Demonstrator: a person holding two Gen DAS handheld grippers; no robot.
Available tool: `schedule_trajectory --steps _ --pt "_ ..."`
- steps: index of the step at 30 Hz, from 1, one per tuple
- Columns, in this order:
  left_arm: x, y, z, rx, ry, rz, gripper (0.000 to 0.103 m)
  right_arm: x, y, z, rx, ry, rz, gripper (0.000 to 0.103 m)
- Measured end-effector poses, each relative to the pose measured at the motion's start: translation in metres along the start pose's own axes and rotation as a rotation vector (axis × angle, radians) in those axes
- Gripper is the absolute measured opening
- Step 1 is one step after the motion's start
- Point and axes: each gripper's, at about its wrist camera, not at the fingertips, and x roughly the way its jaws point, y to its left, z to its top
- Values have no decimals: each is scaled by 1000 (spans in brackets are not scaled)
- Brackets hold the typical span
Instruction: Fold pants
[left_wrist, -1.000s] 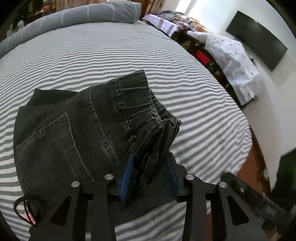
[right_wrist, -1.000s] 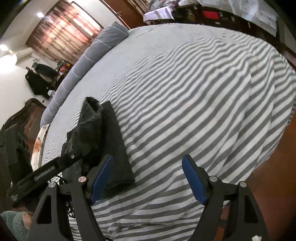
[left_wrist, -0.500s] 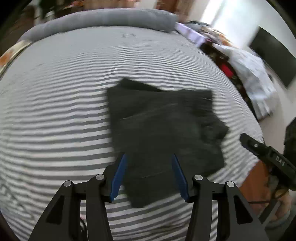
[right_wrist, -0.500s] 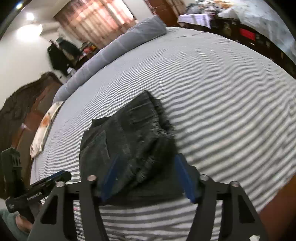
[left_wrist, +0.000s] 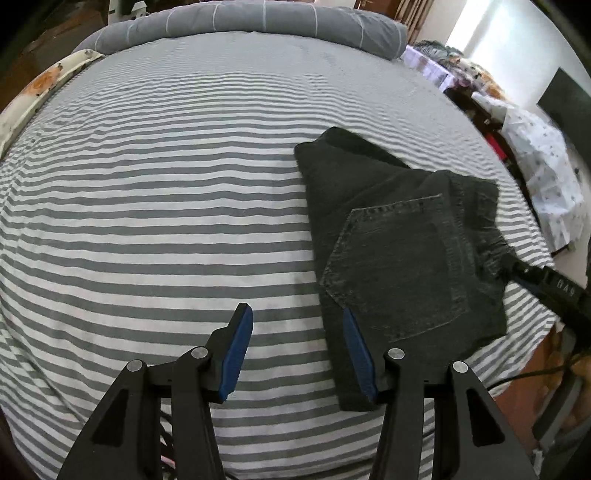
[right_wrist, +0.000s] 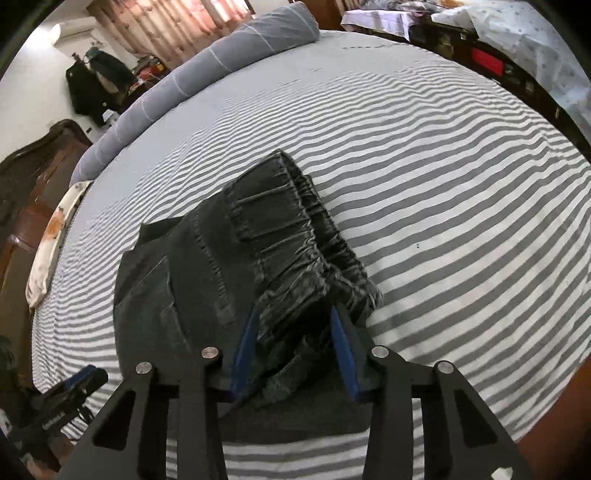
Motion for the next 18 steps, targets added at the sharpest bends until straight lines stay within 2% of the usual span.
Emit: schedule_trajectory --steps 4,7,11,14,18 --pt "7 -2 4 21 12 52 52 12 -5 13 63 0 55 35" --pt "10 -6 6 40 12 73 52 22 -3 18 64 12 41 29" --pt "10 -12 7 58 15 92 52 25 -5 20 77 33 38 16" --pt "7 -16 7 72 8 98 52 16 -1 19 39 23 46 11" --pt "4 -22 7 97 2 107 52 -4 12 17 -44 -22 5 11"
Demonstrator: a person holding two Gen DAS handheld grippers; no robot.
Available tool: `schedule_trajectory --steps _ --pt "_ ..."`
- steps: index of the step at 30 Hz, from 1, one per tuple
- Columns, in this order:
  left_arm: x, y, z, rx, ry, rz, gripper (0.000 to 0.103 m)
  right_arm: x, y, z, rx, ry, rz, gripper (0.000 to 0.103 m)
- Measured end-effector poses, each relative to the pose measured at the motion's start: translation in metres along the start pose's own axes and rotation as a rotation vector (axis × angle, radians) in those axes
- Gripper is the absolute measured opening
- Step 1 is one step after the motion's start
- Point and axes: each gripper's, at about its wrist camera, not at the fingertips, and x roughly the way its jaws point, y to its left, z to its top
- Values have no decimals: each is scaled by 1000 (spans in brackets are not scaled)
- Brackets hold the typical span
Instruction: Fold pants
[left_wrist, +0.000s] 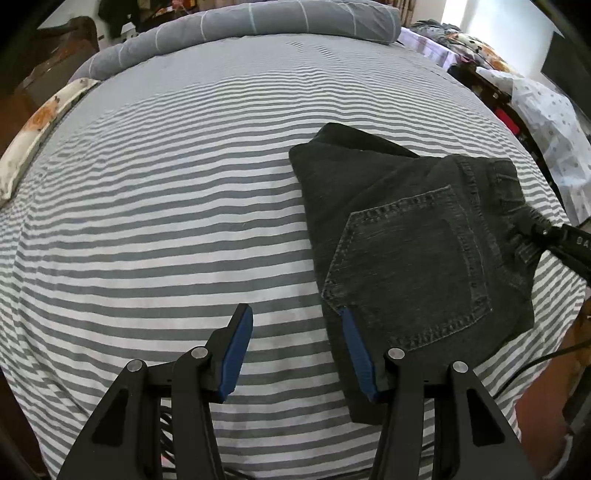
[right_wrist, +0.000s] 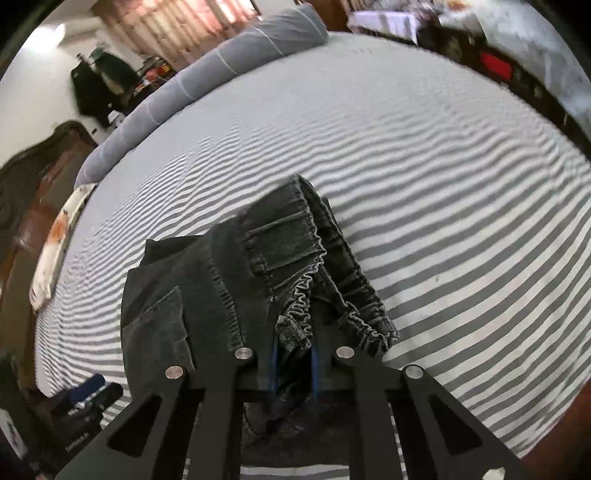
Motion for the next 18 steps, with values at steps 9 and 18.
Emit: schedule_trajectory --steps 9,18 --pt "-13 -12 1 37 -27 1 52 -31 9 -11 -75 -66 -86 10" --pt "1 -26 -2 95 -11 12 52 7 -14 -26 15 20 -124 12"
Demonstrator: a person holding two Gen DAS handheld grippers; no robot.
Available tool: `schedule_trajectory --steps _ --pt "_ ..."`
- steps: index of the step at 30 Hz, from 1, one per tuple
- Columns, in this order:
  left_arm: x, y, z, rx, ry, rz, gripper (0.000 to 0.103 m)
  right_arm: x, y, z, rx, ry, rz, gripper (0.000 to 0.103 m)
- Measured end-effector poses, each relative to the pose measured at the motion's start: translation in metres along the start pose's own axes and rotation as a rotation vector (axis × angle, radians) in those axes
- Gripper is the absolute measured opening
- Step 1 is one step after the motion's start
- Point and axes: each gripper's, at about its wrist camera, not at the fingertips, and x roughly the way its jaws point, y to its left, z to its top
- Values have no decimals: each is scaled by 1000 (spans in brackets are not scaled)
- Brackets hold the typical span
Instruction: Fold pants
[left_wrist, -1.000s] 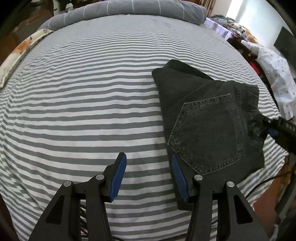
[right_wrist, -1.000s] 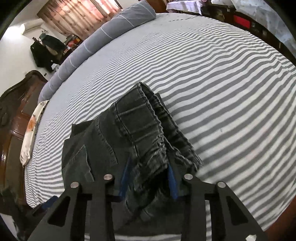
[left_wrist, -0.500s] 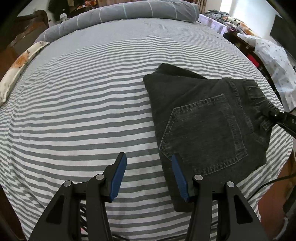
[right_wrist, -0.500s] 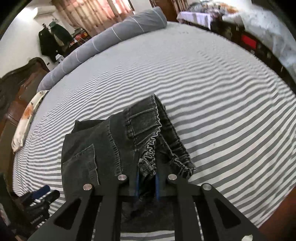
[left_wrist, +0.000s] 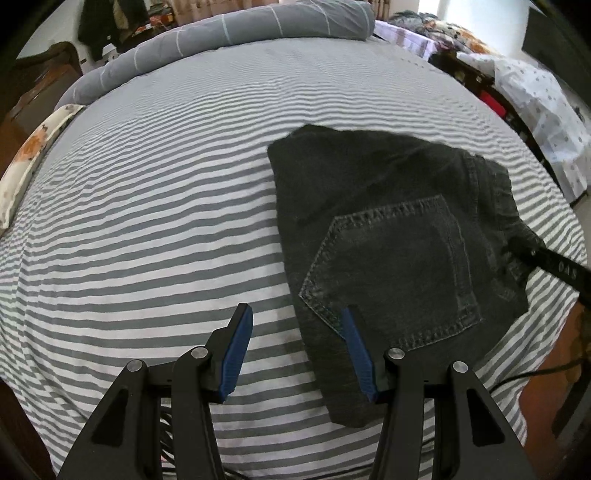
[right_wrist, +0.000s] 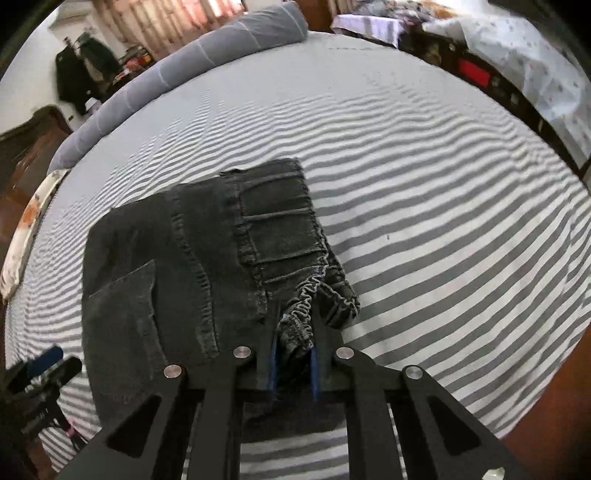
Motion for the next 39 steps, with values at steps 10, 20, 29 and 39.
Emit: schedule_trajectory --steps 10,20,29,39 --pt "24 -19 -12 62 16 14 52 -35 -15 19 49 -51 50 30" --pt "29 -19 -12 70 21 11 53 -8 29 52 -94 -46 93 30" --pt "29 -16 -10 54 29 2 56 41 21 61 -81 65 71 30" --pt "29 -16 -11 40 32 -3 57 5 25 38 -204 51 -2 41"
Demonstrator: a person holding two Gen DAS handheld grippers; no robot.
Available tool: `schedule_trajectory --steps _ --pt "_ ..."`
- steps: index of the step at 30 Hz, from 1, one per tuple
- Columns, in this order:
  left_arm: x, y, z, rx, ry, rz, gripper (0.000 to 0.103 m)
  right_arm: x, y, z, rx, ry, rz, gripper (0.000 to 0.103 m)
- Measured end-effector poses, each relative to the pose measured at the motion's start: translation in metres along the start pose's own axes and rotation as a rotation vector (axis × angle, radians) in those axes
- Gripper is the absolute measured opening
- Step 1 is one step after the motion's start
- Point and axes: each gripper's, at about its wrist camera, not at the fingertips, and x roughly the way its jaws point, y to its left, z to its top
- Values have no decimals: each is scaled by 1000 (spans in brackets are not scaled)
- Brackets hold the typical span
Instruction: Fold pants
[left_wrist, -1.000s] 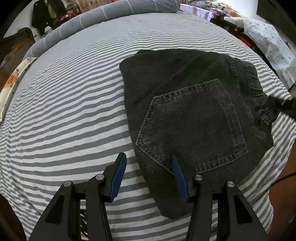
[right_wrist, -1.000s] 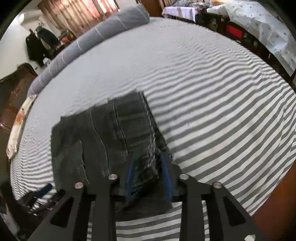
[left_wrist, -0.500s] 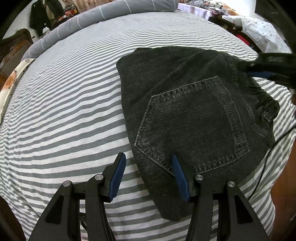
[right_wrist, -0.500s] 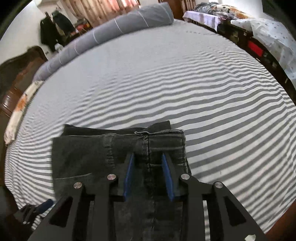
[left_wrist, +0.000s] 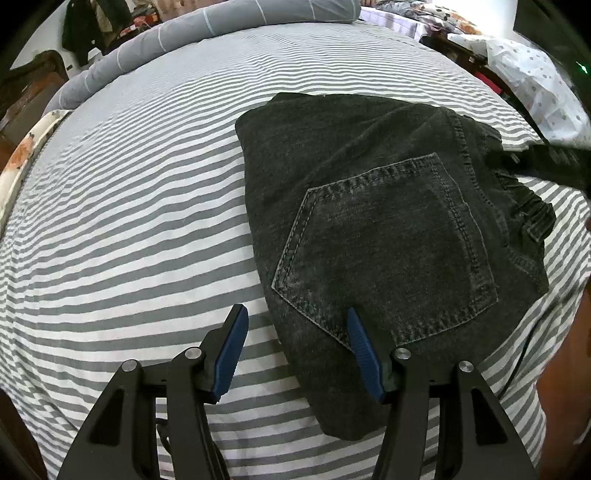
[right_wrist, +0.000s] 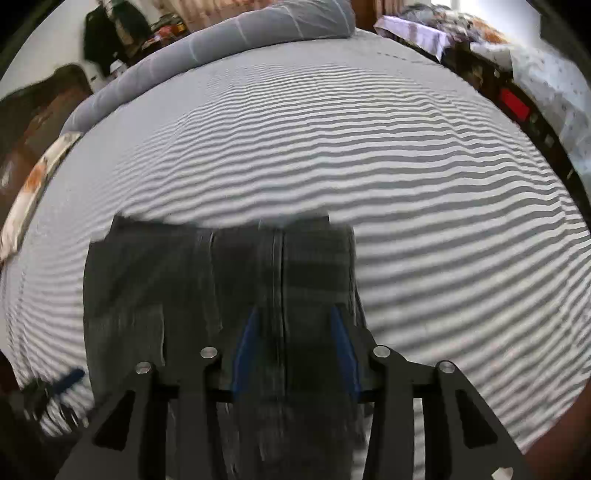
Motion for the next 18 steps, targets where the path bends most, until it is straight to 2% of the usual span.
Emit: schedule_trajectory --steps 2,5,7,11,15,18 --pt "-2 1 -3 -1 0 -10 57 -13 2 -17 -41 -13 -23 44" --pt "-6 1 -10 9 -11 -19 58 -30 2 -44 -73 -42 -68 58" --pt "-8 -2 -16 20 -14 -19 59 -34 -5 -62 -50 -39 -71 60" --pt "-7 -13 -34 69 -26 0 60 -26 -20 -81 41 -11 -2 61" --pt "-6 -19 -37 104 -37 21 61 -12 -29 -88 87 31 44 64" --pt "-9 -9 -31 77 -22 -33 61 -19 -44 -88 145 15 133 65"
